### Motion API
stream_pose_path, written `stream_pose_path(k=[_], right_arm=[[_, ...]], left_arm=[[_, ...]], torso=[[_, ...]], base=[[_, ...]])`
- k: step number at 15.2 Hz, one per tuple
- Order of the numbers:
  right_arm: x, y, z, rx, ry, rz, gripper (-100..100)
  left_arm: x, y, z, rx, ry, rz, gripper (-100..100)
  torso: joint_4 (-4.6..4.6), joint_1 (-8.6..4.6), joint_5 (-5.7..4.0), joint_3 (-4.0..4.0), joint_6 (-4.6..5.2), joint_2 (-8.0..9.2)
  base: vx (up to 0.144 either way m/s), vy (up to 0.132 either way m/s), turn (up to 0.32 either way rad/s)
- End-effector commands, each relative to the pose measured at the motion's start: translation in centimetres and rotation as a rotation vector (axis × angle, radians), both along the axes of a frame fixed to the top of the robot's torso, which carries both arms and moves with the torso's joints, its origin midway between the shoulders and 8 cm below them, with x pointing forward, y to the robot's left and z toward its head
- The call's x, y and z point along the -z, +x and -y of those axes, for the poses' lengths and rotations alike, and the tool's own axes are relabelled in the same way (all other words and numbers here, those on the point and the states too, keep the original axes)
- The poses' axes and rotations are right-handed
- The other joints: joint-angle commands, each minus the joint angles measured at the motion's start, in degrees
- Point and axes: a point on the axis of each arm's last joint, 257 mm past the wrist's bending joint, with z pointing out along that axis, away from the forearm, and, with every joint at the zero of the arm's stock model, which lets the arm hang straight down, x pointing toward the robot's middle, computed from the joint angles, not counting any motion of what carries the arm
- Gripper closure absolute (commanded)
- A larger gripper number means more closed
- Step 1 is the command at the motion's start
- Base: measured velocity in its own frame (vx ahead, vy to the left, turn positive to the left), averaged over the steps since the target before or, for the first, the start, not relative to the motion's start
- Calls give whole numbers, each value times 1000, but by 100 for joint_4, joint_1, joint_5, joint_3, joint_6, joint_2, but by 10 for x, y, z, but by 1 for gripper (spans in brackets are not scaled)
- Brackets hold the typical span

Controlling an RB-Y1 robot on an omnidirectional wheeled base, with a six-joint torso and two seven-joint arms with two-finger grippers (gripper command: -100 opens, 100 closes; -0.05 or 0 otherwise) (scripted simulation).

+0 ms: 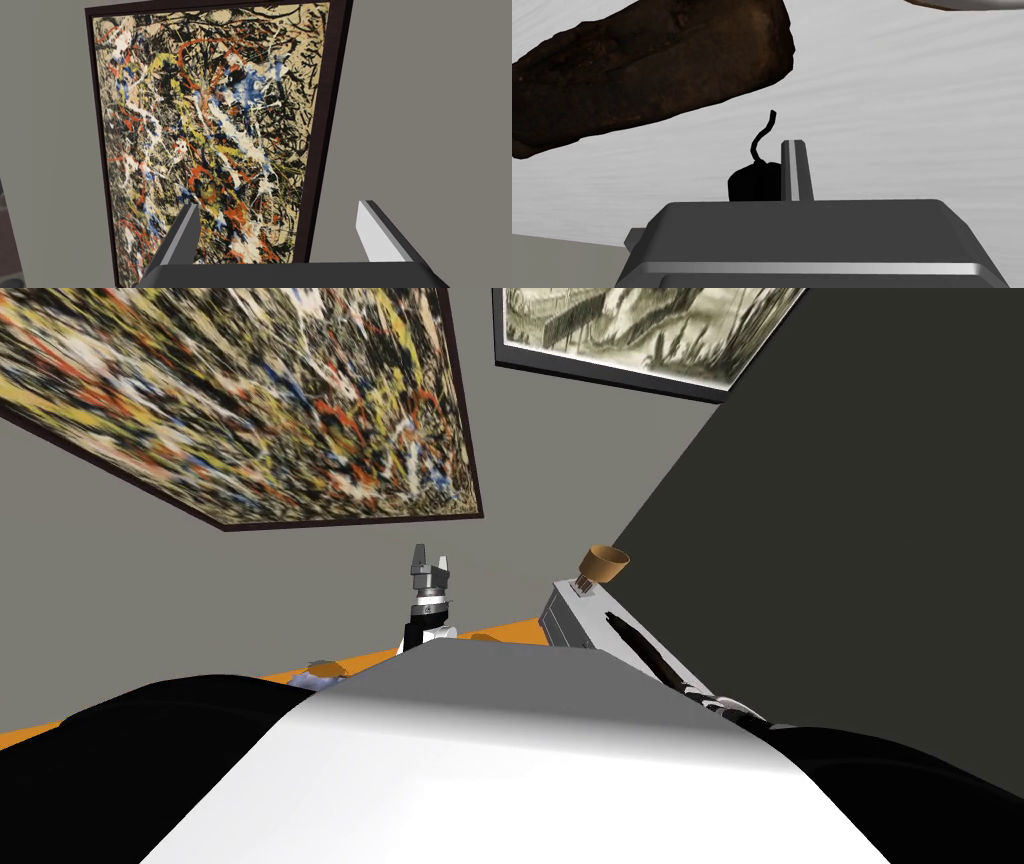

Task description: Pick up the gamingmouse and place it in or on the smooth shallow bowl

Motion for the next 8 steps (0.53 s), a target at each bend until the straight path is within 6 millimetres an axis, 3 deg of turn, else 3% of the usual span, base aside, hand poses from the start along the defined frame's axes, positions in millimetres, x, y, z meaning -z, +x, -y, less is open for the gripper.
stream_pose_path(k=[1, 4, 5, 8], right_arm=[[11, -3, -11, 0, 14, 3, -100], [11, -3, -12, 3, 15, 3, -100], [22, -8, -18, 13, 17, 6, -100], [37, -14, -27, 28, 19, 8, -100]], left_arm=[[0, 0, 0, 0, 0, 0, 0], [0, 0, 0, 0, 0, 0, 0], [0, 0, 0, 0, 0, 0, 0], [0, 0, 0, 0, 0, 0, 0]], torso=[[0, 0, 0, 0, 0, 0], [-5, 15, -1, -15, -8, -27], [-6, 13, 1, -15, -6, -25], [-2, -20, -8, -6, -6, -9]], base=[[30, 12, 51], [63, 28, 105], [20, -21, 55], [5, -72, 98]])
